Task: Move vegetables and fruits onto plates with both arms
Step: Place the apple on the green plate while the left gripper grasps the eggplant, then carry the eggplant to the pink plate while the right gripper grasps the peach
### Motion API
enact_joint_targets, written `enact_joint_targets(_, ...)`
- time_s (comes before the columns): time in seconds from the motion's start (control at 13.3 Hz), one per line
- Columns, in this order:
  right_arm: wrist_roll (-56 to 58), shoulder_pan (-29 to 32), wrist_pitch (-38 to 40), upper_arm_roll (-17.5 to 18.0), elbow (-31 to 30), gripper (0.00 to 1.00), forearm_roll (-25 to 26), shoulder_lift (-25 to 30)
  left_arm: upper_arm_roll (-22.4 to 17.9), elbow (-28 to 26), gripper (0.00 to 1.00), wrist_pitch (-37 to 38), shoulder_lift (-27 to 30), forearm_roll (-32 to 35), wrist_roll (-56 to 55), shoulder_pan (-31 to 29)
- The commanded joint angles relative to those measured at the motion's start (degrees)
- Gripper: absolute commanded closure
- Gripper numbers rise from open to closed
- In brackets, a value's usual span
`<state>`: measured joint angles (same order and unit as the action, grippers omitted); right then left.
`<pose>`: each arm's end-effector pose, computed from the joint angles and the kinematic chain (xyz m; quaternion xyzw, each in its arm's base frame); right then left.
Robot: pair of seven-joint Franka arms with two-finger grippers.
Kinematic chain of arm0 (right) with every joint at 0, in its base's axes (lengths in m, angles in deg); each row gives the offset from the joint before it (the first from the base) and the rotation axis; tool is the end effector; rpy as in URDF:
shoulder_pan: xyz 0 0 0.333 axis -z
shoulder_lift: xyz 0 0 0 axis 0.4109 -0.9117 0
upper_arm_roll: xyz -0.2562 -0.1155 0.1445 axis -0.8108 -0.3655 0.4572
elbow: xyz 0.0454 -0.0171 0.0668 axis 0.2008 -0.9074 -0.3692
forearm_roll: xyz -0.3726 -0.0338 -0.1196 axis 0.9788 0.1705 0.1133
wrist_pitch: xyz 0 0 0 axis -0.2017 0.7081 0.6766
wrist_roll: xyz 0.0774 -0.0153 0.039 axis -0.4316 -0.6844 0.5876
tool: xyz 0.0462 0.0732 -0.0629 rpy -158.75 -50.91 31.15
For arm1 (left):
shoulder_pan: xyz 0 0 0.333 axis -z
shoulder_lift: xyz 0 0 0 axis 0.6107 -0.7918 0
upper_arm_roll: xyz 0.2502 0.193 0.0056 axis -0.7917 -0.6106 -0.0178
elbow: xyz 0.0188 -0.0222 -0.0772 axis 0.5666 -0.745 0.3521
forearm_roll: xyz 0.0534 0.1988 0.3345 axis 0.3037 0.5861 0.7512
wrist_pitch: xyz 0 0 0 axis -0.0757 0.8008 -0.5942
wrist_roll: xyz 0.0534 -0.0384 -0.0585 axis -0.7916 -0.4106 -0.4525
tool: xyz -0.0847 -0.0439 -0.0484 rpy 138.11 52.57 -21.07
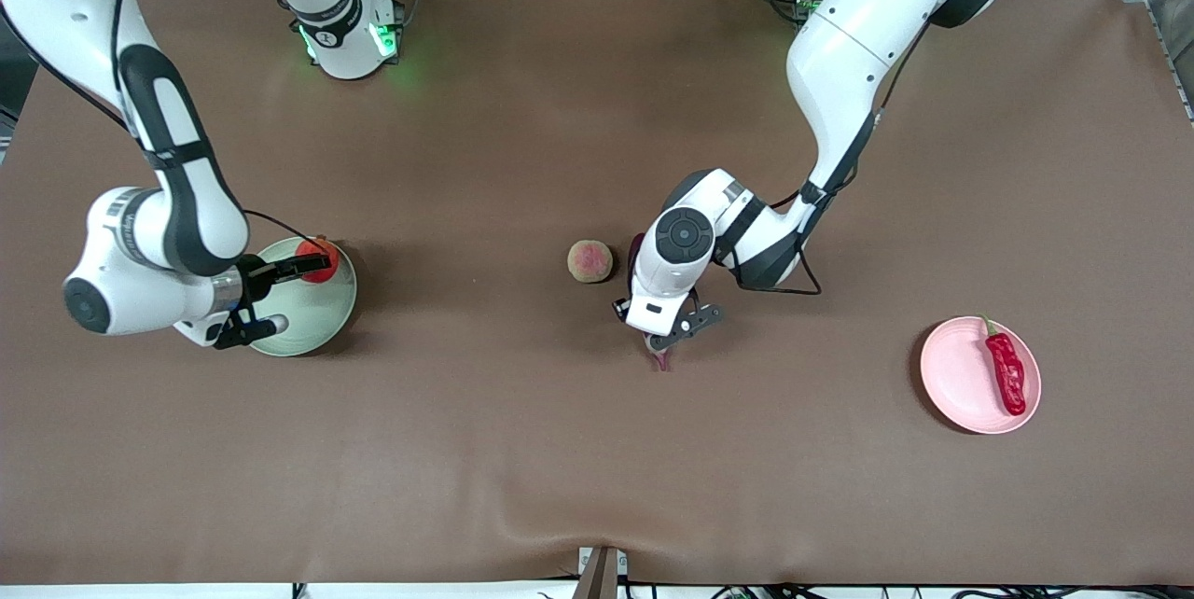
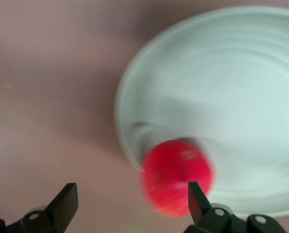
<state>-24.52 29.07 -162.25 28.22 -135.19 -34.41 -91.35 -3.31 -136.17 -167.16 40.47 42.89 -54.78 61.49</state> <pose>0.6112 0.0056 0.2720 -0.9625 -0.0767 0.2098 0.1542 0.5718 -0.4420 0.1951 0.9717 0.2322 -0.0214 0.0391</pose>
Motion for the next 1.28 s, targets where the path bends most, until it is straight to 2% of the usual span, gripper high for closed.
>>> enact_joint_targets(0.0,-15.6,-6.6,5.9,0.1,8.5,0.0,-0.8,0.2,-0.9,1.7,1.0,0.5,0.0,1.2,3.0,-0.4)
enact_joint_targets(0.15,-27.2,-12.0,5.9,0.1,12.0,0.0,-0.9,-0.2,-1.8,1.3,1.0,2.6,3.1,1.2,6.2,-3.3)
enact_joint_targets(0.23,-31.8,-14.0,5.8,0.1,13.6,0.0,-2.2,-0.9,-1.7,1.4,1.0,5.9,5.1,1.3,8.5,-5.0)
enact_joint_targets(0.45,-43.3,-20.0,2.3,-0.1,15.8,0.0,-10.9,-3.9,-1.2,1.2,1.0,13.1,10.0,0.9,20.1,-12.3)
enact_joint_targets(0.6,-53.3,-25.0,-3.5,0.0,16.1,0.0,-13.3,-5.9,-1.2,1.2,1.0,16.3,12.5,0.4,29.7,-17.0)
enact_joint_targets(0.75,-62.1,-30.8,-10.0,-0.1,16.1,0.0,-13.5,-8.0,-1.2,1.2,1.0,18.5,13.8,0.3,38.8,-22.1)
enact_joint_targets(0.98,-65.1,-36.3,-18.6,-0.2,16.0,0.0,-12.9,-11.0,-1.3,1.3,1.0,18.8,13.1,0.4,52.2,-30.8)
enact_joint_targets(1.21,-65.2,-39.7,-23.3,-0.7,15.7,0.0,-10.6,-13.0,-2.0,1.5,1.0,17.1,10.2,1.1,55.1,-34.7)
